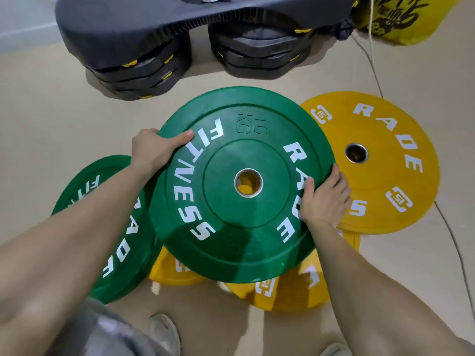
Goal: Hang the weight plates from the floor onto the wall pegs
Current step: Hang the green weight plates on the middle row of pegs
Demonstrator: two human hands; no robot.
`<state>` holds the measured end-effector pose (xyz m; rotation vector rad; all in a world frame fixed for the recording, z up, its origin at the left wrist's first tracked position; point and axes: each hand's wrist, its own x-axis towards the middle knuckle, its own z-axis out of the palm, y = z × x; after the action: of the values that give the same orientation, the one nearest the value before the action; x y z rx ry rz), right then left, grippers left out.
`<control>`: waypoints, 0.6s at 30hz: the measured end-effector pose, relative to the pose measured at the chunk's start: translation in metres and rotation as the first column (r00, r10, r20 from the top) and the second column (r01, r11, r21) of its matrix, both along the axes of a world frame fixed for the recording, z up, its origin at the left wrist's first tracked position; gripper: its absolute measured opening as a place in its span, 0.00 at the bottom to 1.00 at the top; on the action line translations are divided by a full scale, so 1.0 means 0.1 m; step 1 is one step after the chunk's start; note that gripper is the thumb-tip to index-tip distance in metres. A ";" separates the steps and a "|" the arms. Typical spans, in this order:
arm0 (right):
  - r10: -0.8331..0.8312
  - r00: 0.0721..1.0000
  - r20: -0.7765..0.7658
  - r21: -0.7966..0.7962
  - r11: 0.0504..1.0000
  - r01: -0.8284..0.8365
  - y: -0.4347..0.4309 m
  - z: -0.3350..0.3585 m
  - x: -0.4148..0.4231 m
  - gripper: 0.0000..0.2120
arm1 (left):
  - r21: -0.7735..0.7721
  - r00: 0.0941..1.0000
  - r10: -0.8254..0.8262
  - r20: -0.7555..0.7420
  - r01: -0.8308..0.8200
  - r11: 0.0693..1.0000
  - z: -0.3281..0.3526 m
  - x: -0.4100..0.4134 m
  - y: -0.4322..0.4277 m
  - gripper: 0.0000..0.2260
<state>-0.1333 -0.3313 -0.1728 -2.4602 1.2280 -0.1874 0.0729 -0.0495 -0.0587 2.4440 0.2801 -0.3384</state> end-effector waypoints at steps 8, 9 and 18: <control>-0.608 0.788 0.103 0.889 0.412 0.201 -0.75 0.84 0.12 0.32 | -0.054 0.945 -0.043 0.324 0.064 0.996 0.78 -0.67 -0.14 0.26; -0.564 0.815 0.132 0.915 0.386 0.119 -0.80 0.88 0.08 0.31 | -0.050 0.940 -0.054 0.335 0.075 0.996 0.84 -0.75 -0.15 0.26; -0.683 0.658 0.318 0.824 0.542 0.165 -0.75 1.67 0.18 0.18 | -0.186 0.850 -0.019 0.527 0.138 0.973 1.38 -0.74 -0.01 0.27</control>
<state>-0.1158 -0.4059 -0.0056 -1.1521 1.2579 -0.4820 -0.0010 -0.0503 0.0796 2.2261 -0.0949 0.2599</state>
